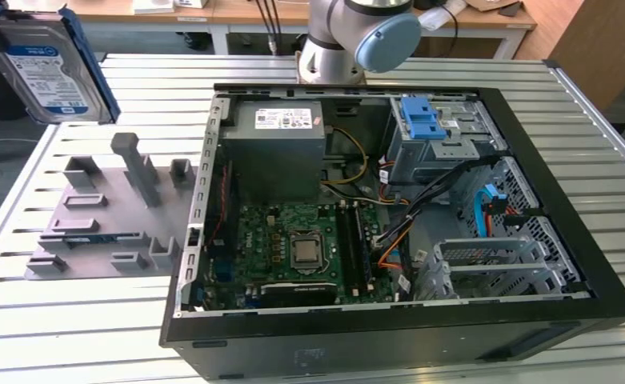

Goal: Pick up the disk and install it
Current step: 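Pick up the disk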

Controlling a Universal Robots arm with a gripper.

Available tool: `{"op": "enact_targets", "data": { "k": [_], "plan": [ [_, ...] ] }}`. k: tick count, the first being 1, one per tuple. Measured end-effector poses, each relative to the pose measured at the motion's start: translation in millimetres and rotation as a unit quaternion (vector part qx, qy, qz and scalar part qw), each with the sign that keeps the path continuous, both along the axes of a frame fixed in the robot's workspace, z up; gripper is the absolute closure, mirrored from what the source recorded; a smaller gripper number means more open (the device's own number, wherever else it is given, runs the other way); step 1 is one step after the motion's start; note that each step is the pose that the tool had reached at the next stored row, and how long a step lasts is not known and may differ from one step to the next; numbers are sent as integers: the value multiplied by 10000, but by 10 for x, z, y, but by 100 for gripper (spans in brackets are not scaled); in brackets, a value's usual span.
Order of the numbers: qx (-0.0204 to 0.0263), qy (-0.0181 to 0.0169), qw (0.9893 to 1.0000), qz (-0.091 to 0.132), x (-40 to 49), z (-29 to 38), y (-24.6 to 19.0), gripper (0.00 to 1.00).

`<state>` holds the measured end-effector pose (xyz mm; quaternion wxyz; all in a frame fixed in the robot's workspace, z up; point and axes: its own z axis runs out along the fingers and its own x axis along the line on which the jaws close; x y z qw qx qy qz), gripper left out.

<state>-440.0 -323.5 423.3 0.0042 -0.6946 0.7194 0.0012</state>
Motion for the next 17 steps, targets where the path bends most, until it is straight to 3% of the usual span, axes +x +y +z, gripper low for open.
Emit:
{"op": "enact_targets", "data": {
  "k": [10, 17],
  "plan": [
    [0, 0, 10000, 0, 0, 92, 0, 64],
    [0, 1, 10000, 0, 0, 103, 0, 64]
  ]
}}
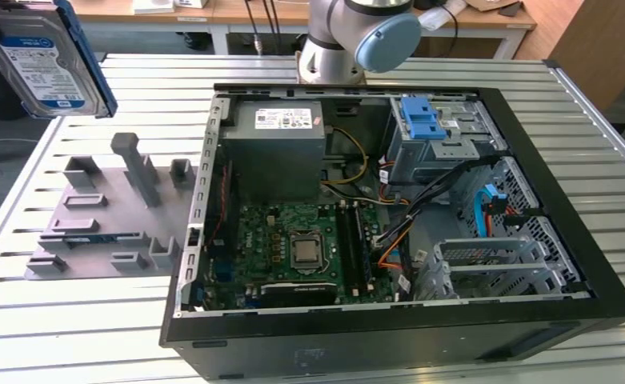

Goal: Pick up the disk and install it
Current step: 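Pick up the disk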

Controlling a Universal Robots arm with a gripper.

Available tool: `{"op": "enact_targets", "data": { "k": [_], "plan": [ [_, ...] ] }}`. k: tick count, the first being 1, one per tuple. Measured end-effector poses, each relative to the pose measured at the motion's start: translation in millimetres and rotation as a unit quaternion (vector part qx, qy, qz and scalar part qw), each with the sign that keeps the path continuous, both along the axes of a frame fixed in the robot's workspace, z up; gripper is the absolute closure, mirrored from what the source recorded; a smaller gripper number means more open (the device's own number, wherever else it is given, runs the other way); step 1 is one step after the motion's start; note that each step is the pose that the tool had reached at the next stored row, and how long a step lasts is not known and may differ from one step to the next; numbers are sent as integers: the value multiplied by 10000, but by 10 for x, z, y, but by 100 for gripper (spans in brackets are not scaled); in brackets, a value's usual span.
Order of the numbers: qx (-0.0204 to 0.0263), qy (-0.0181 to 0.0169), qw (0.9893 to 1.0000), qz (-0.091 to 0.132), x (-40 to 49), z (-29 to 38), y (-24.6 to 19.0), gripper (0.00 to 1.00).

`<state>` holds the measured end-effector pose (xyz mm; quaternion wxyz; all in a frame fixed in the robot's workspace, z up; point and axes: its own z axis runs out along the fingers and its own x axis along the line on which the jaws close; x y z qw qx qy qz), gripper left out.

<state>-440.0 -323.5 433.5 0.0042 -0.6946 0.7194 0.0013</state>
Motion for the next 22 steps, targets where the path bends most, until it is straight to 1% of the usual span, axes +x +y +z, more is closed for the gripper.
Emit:
{"op": "enact_targets", "data": {
  "k": [14, 22],
  "plan": [
    [0, 1, 10000, 0, 0, 6, 0, 64],
    [0, 0, 10000, 0, 0, 88, 0, 64]
  ]
}}
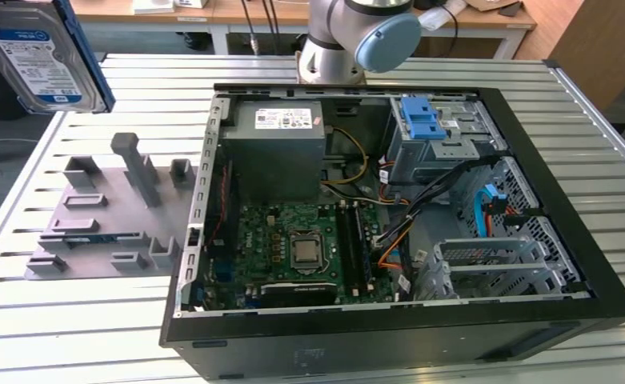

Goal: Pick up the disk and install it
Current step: 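Pick up the disk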

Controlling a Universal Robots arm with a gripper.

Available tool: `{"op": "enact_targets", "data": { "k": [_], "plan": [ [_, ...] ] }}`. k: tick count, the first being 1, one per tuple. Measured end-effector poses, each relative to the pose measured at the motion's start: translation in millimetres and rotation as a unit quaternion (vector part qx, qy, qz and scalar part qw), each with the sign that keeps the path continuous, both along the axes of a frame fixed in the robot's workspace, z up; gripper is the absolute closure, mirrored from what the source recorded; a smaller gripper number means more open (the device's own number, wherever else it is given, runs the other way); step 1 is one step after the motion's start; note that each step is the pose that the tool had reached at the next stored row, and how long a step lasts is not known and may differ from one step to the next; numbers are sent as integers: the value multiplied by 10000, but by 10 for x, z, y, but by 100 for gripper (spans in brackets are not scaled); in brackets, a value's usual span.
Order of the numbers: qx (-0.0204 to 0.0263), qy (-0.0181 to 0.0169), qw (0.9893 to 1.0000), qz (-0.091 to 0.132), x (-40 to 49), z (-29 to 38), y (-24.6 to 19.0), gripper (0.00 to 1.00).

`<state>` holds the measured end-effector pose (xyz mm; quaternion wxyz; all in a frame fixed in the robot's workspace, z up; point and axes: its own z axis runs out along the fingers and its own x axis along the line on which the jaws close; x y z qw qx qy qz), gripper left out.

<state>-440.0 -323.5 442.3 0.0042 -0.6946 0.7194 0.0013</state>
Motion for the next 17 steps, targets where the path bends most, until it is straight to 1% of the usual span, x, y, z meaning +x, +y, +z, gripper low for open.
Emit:
{"op": "enact_targets", "data": {
  "k": [5, 17],
  "plan": [
    [0, 0, 10000, 0, 0, 59, 0, 64],
    [0, 0, 10000, 0, 0, 160, 0, 64]
  ]
}}
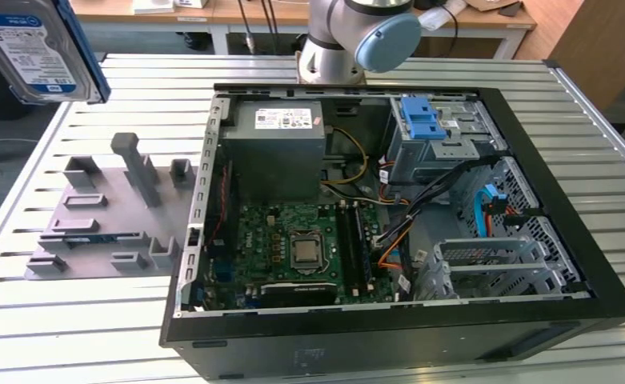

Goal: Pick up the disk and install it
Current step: 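Pick up the disk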

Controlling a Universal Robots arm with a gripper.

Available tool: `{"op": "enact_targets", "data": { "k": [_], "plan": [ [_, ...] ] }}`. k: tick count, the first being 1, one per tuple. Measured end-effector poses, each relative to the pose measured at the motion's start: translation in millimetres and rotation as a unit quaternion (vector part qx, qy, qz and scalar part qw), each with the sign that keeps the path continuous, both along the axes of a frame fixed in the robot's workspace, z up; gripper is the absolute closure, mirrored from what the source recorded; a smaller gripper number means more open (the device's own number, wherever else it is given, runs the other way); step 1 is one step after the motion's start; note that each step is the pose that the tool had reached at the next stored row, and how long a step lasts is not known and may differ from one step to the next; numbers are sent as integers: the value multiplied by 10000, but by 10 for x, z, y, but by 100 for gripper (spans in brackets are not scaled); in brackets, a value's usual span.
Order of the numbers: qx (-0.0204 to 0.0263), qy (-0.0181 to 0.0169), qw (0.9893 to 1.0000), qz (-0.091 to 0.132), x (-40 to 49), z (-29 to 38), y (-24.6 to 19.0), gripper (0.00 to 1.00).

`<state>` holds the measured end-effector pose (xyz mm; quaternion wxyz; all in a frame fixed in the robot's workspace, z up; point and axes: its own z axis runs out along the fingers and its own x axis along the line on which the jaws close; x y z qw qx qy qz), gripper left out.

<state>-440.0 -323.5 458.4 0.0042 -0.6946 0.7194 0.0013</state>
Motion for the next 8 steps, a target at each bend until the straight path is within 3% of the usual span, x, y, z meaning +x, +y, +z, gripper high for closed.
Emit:
{"op": "enact_targets", "data": {
  "k": [8],
  "plan": [
    [0, 0, 10000, 0, 0, 55, 0, 64]
  ]
}}
